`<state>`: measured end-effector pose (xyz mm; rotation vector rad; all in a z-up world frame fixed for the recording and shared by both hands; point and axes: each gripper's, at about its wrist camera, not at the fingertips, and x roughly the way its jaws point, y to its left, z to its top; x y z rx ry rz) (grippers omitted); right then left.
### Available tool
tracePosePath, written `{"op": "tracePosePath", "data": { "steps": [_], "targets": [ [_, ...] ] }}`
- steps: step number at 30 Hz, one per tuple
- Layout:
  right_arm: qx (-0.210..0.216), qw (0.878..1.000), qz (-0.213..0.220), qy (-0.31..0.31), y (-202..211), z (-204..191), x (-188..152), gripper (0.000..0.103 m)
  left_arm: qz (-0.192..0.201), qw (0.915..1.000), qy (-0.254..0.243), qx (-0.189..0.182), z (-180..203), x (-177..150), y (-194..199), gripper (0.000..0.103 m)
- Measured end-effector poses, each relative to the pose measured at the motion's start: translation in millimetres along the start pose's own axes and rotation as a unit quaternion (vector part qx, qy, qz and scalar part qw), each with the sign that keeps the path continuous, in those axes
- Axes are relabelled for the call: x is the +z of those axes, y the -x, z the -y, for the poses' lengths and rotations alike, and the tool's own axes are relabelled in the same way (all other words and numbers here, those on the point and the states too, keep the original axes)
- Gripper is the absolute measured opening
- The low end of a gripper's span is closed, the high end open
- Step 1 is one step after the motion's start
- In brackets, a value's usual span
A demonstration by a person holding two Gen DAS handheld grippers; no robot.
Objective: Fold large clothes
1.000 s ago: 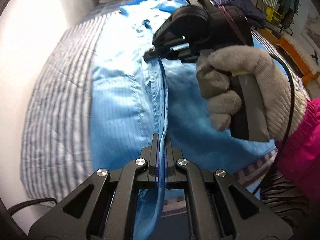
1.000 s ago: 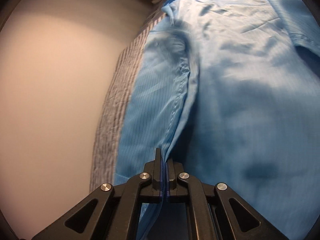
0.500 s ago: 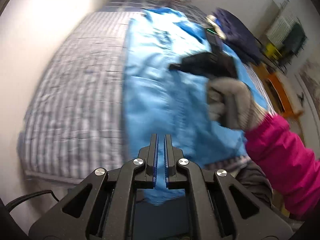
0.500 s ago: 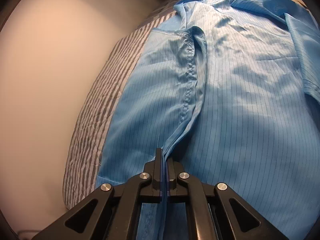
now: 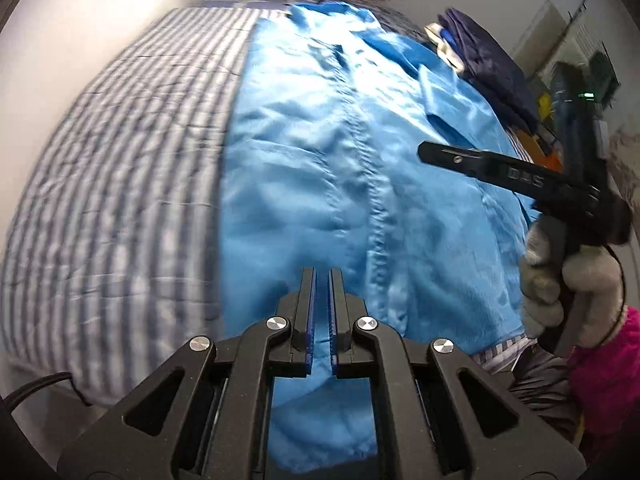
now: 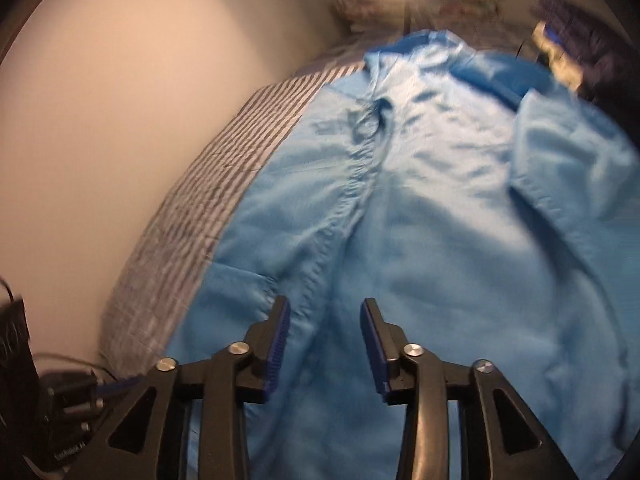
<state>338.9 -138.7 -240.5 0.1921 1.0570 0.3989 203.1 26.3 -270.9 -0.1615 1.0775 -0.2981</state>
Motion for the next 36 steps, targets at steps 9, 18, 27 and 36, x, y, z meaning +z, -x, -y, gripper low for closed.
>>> {"op": "tracePosePath", "data": {
  "steps": [9,18,27,36],
  "targets": [
    [-0.045,0.998,0.033,0.021,44.2,44.7,-30.8,0.051,-0.049,0.9959,-0.064,0.042,12.1,-27.9,-42.5,0.002],
    [-0.057,0.998,0.037,-0.010,118.2,104.1,-38.4,0.070,0.023,0.9997,-0.006,-0.007,49.9,20.3,15.8,0.006],
    [-0.089,0.988,0.062,-0.114,183.1,196.6,-62.1,0.070,-0.008,0.9958,-0.030,-0.086,113.6,37.7,45.4,0.048],
    [-0.101,0.957,0.059,-0.267,186.8,294.4,-93.5,0.060,0.002,0.9957,-0.022,-0.090,106.7,29.7,19.6,0.048]
  ]
}}
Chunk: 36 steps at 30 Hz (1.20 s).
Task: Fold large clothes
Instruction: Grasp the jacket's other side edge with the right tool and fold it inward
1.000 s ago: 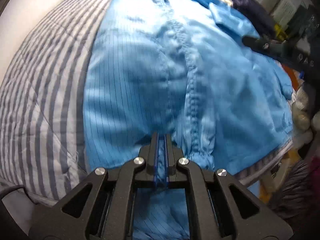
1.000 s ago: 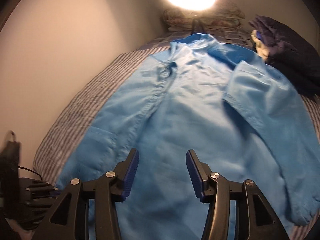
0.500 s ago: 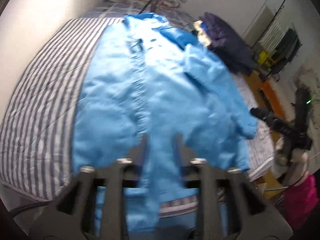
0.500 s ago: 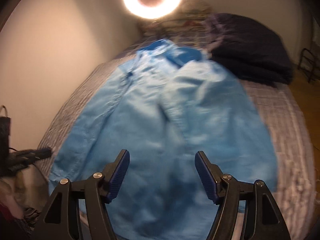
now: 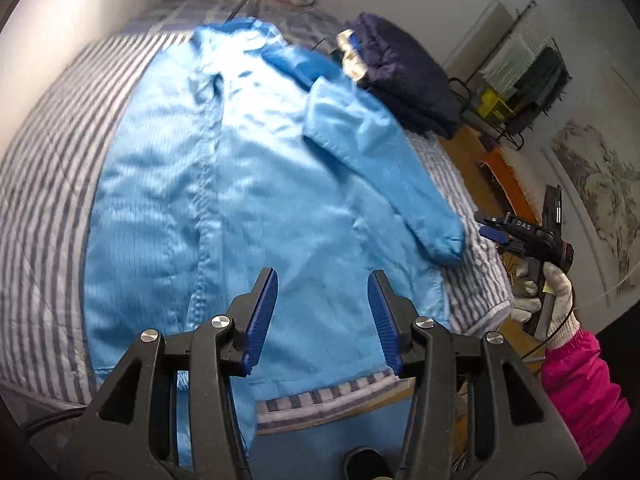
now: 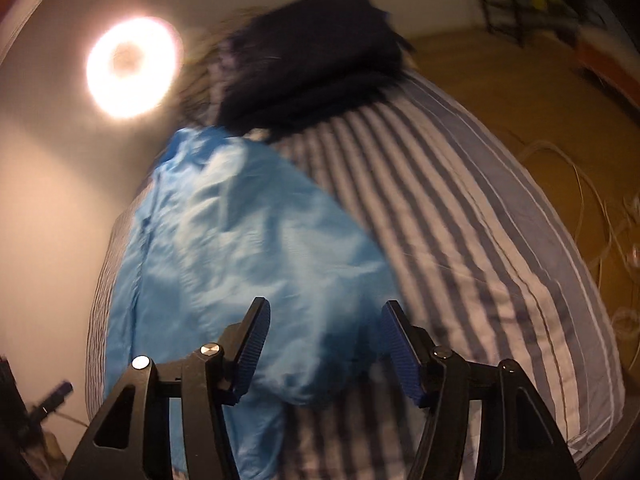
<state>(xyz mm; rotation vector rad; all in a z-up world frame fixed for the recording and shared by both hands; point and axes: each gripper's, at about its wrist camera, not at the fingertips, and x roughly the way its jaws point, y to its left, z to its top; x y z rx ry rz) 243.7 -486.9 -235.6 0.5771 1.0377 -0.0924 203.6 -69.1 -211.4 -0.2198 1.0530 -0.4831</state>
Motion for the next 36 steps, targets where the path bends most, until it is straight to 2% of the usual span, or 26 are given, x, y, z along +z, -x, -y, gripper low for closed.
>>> {"op": "tracePosePath", "data": {
  "steps": [3,8,12,14,15,16,19,23,26,27,31,36],
  "targets": [
    [0.000,1.000,-0.010,-0.027,-13.3,17.3,3.8,0.060,-0.019,0.9996,0.012,0.015,-17.1,0.2,-15.6,0.048],
    [-0.017,0.999,-0.018,-0.030,-33.5,23.3,13.3,0.060,-0.014,0.9991,0.037,0.014,-32.7,7.3,-19.9,0.048],
    [-0.003,0.999,-0.024,-0.045,-46.4,29.4,17.1,0.060,-0.015,0.9992,0.032,0.015,-30.9,10.7,-25.6,0.048],
    [0.001,0.999,-0.029,-0.039,-51.0,25.4,17.5,0.054,-0.017,0.9993,0.028,0.017,-28.2,12.6,-29.9,0.048],
    [0.003,0.999,-0.033,-0.033,-53.9,23.1,17.4,0.044,-0.018,0.9993,0.026,0.018,-26.4,13.9,-31.7,0.048],
    [0.006,0.999,-0.040,-0.026,-57.3,20.3,17.3,0.029,-0.019,0.9994,0.023,0.019,-24.6,14.7,-33.3,0.048],
    [0.000,0.999,-0.043,-0.009,-58.2,12.3,17.9,0.004,-0.019,0.9996,0.010,0.021,-17.9,16.5,-36.6,0.048],
    [0.003,1.000,-0.012,0.014,-38.8,-4.0,22.2,0.001,-0.012,0.9997,0.000,0.021,-11.0,20.1,-36.5,0.048],
    [-0.028,0.997,0.022,0.063,-18.7,-27.6,23.7,0.000,-0.006,0.9998,0.001,0.021,-10.4,24.3,-35.3,0.048],
    [-0.042,0.994,0.039,0.089,-9.5,-41.0,23.3,0.000,-0.004,0.9998,0.003,0.020,-10.9,26.2,-34.5,0.048],
    [-0.045,0.986,0.076,0.141,14.8,-79.6,17.1,0.000,0.012,0.9996,0.016,0.017,-14.8,34.4,-25.7,0.048],
    [-0.035,0.964,0.111,0.241,31.7,-148.8,-9.2,0.000,0.039,0.9984,0.037,0.017,-25.7,45.2,-8.7,0.048]
  ]
}}
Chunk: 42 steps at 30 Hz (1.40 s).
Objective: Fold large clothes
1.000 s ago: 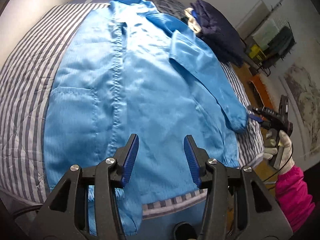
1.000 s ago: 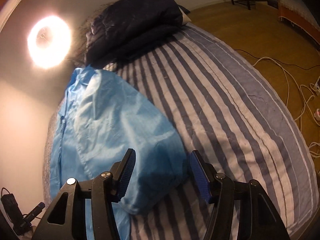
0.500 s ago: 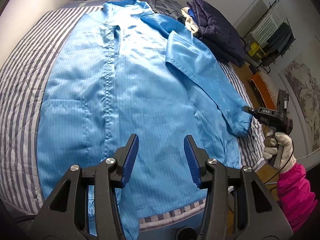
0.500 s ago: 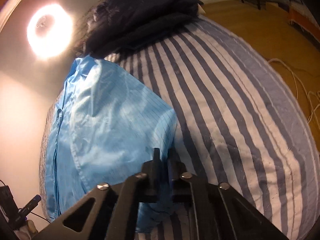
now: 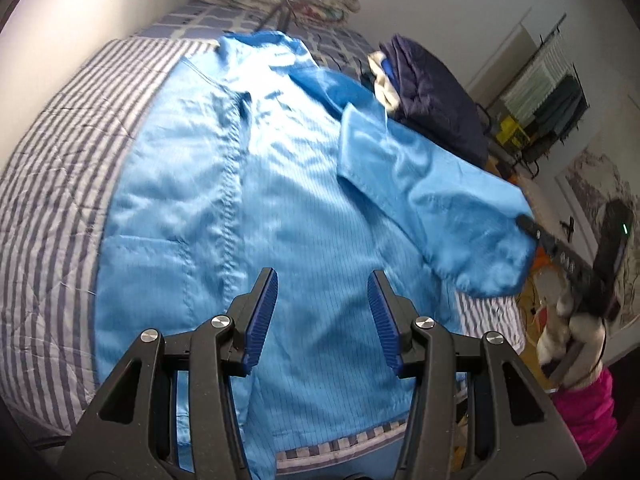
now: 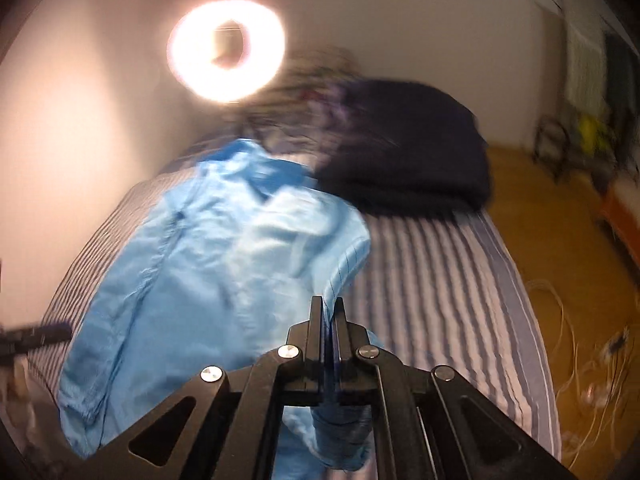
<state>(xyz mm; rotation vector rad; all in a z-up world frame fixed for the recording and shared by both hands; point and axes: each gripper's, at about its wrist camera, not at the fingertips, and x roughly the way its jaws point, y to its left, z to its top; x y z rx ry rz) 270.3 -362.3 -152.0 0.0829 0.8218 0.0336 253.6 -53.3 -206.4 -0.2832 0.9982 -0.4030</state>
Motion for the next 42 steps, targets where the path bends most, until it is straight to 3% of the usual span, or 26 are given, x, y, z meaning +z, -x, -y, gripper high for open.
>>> {"op": "tracePosePath", "data": {
  "steps": [5,14,20,25,26,28,29,35,40,42],
  "targets": [
    [0.031,0.993,0.013,0.113,4.4,-81.8,-4.6,0.000,0.038,0.9984,0.042,0.003,-24.8,16.8,23.7,0.048],
    [0.123,0.950,-0.027,0.286,-21.1,-226.2,-60.0,0.000,0.072,0.9895,0.124,0.021,-82.8,27.6,51.7,0.048],
    [0.164,0.920,-0.077,0.348,-32.4,-265.6,-104.4,0.000,0.034,0.9904,0.130,0.031,-98.8,12.9,36.8,0.048],
    [0.188,0.902,-0.119,0.369,-33.6,-257.2,-129.3,0.003,-0.007,0.9934,0.110,0.032,-92.2,-2.2,16.6,0.048],
    [0.196,0.901,-0.126,0.365,-32.8,-251.7,-130.7,0.007,-0.015,0.9938,0.106,0.030,-89.7,-5.5,12.8,0.048],
    [0.209,0.904,-0.129,0.350,-27.9,-240.6,-131.3,0.042,-0.027,0.9945,0.099,0.025,-84.3,-11.2,8.5,0.048],
    [0.217,0.907,-0.126,0.339,-23.2,-232.4,-128.8,0.047,-0.032,0.9948,0.094,0.022,-80.3,-14.5,7.4,0.048],
    [0.282,0.927,-0.109,0.221,-5.9,-166.7,-89.0,0.049,-0.052,0.9974,0.051,0.003,-45.8,-32.7,7.5,0.048],
    [0.233,0.963,-0.105,0.089,-28.8,-93.5,-54.6,0.049,-0.086,0.9958,-0.028,-0.013,3.6,-56.5,-4.5,0.048],
    [0.224,0.967,-0.114,0.034,-43.3,-68.4,-46.5,0.051,-0.099,0.9927,-0.065,-0.021,26.8,-68.0,-10.3,0.052]
  ]
}}
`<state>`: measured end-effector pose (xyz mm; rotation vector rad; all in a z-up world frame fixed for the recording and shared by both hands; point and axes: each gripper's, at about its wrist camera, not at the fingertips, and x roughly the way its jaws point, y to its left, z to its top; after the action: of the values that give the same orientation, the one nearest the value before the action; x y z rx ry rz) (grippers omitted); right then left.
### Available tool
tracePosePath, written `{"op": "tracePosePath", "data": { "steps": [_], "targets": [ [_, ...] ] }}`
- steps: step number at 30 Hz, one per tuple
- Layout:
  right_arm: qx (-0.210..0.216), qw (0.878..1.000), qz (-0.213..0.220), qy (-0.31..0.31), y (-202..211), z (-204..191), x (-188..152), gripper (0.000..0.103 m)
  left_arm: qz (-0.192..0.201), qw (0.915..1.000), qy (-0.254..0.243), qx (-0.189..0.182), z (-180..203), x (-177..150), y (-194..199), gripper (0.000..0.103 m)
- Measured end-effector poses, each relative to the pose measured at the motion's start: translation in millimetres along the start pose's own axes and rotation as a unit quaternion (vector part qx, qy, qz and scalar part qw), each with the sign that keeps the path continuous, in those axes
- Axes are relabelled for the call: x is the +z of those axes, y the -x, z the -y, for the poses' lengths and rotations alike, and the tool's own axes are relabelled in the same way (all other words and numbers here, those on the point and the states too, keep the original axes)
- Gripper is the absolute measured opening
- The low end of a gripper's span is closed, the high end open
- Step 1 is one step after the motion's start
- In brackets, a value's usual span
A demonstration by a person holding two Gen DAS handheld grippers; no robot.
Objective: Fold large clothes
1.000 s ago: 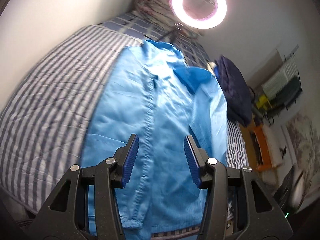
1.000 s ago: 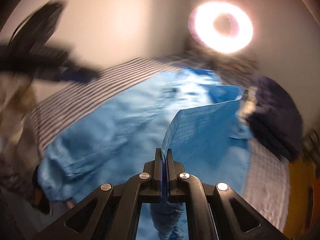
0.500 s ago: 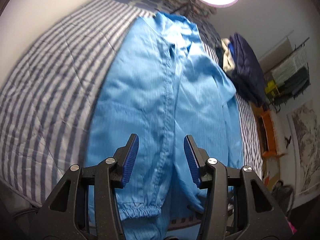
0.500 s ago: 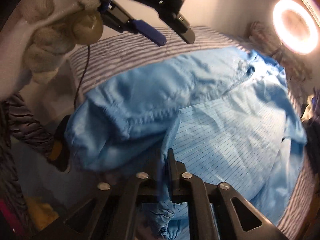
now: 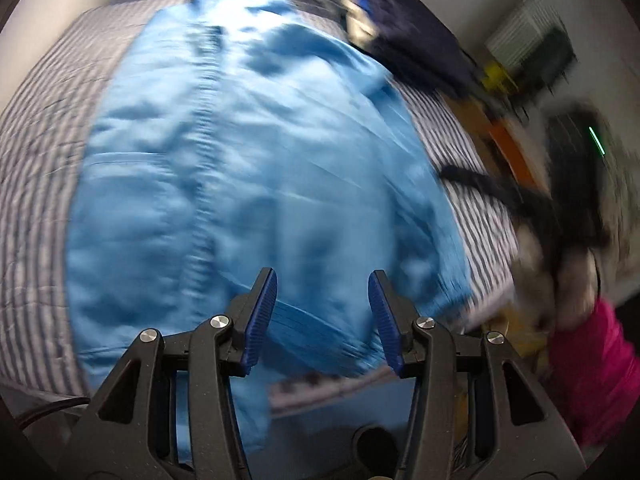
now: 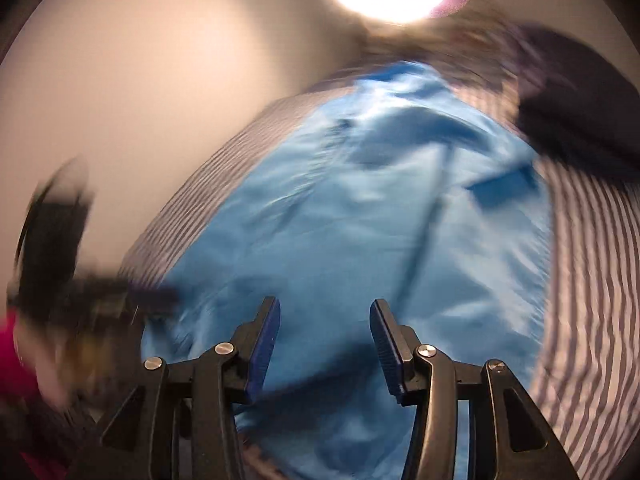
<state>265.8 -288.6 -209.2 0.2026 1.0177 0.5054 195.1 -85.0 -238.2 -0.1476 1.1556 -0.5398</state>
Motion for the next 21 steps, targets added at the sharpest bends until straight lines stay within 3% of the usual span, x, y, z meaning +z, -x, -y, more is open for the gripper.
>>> {"op": "tracePosePath", "data": {
  "steps": [2,6,8,12,13,15,16,21],
  "targets": [
    [-0.002,0.998,0.006,-0.059,-1.4,30.9,5.0,0.051,-0.003,0.9991,-0.041,0.011,25.0,-5.7,-10.7,0.062],
    [-0.013,0.994,0.013,-0.112,-7.1,66.9,15.9,0.051,-0.020,0.9944,-0.094,0.045,52.7,-9.0,-38.0,0.062],
    [-0.016,0.991,0.020,-0.129,-9.3,80.3,24.9,0.051,-0.024,0.9895,-0.116,0.082,58.5,-7.9,-55.7,0.062],
    [-0.023,0.987,0.036,-0.157,-17.2,102.6,45.9,0.051,-0.046,0.9905,-0.102,0.079,46.6,-4.3,-78.7,0.062],
    [-0.022,0.985,0.040,-0.166,-21.0,110.0,52.7,0.051,-0.050,0.9906,-0.101,0.078,44.3,-3.8,-83.9,0.058],
    [-0.024,0.983,0.042,-0.177,-30.2,120.2,62.8,0.051,-0.058,0.9909,-0.099,0.071,39.8,-3.7,-90.5,0.030],
    [-0.026,0.982,0.042,-0.183,-35.7,126.9,68.5,0.051,-0.063,0.9907,-0.098,0.069,38.4,-2.9,-93.5,0.005],
    [-0.026,0.980,0.035,-0.195,-59.5,148.7,90.0,0.051,-0.062,0.9943,-0.078,0.038,27.5,2.0,-90.5,0.002]
  ]
}}
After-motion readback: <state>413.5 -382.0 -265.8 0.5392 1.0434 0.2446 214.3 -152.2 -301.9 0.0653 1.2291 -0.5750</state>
